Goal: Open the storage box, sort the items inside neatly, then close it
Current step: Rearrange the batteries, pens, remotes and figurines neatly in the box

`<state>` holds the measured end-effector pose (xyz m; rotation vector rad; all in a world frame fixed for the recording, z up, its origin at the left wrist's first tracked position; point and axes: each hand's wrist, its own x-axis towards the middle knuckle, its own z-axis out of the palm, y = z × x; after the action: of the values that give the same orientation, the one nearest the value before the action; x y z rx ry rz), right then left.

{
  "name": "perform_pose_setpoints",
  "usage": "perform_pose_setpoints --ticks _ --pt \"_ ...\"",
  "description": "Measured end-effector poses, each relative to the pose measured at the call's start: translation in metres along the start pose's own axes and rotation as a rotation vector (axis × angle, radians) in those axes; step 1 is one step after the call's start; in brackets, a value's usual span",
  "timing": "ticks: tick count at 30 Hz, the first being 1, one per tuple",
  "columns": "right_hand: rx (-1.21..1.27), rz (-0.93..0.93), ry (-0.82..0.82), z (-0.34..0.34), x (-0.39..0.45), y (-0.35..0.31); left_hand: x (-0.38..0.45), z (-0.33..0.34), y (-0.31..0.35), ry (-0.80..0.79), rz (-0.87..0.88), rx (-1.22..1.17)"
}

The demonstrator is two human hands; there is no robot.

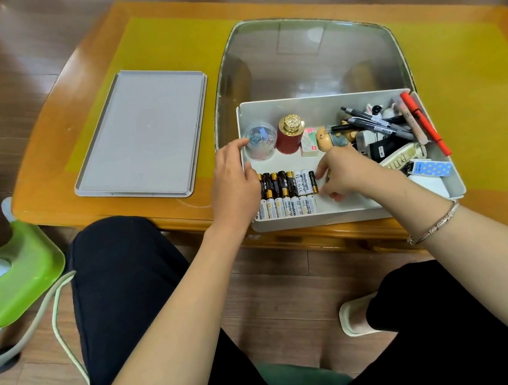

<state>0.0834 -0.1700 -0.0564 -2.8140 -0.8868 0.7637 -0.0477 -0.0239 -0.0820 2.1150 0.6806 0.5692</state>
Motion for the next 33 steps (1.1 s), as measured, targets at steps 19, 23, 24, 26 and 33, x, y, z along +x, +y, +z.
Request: perform_pose_setpoints --ticks 19,23,24,26,33 --pt "0.211 0.083 -0.238 -0.0027 -0.0064 -0.0037 0.0010 0.0006 -0.0023 0.003 0.003 0.002" --pt "0.214 0.091 -0.223 -0.0020 -0.0058 -0.0023 0.0005 0.0010 -0.0023 0.000 0.007 -0.006" --pt "0.214 0.093 -0.221 -0.0018 -0.0059 -0.0018 0.0003 0.0010 -0.0021 -0.002 0.008 -0.009" --pt "0.210 0.097 -0.216 -0.0017 -0.0059 -0.0010 0.0001 0.0008 -0.0015 -0.003 0.006 -0.017" --pt "0.236 0.110 -0.167 0.0013 -0.0027 -0.0007 0.0003 0.0009 -0.0008 -0.003 -0.003 -0.011"
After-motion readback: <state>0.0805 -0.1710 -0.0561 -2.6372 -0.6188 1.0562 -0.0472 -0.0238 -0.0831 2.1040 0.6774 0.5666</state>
